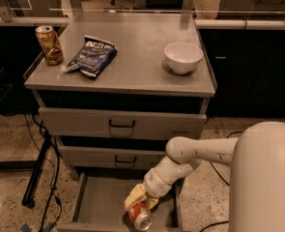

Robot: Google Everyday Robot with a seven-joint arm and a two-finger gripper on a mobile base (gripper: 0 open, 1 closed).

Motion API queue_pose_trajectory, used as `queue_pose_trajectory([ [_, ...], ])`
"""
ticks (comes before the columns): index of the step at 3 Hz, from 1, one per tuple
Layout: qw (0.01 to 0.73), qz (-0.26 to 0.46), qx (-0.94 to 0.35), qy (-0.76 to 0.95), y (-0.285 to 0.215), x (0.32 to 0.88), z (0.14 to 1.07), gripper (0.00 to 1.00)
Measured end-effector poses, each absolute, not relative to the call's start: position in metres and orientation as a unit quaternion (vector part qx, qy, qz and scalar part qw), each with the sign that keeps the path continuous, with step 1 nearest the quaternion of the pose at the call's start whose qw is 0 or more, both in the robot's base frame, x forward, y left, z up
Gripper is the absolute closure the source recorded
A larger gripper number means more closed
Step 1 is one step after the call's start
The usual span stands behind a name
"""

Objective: Place coke can into bottom drawer

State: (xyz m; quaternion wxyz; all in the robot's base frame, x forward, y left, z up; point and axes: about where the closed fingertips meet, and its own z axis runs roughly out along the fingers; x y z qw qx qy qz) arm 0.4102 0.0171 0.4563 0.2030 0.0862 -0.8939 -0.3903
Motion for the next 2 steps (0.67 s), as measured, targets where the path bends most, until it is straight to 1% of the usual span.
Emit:
queue_pose_trajectory([
  [1,0.203,-0.425,0.063,-0.880,0.020,0.407,0.440,1.00],
  [2,0.176,-0.466,-0.003,-0.867,0.012,0.401,0.423,1.00],
])
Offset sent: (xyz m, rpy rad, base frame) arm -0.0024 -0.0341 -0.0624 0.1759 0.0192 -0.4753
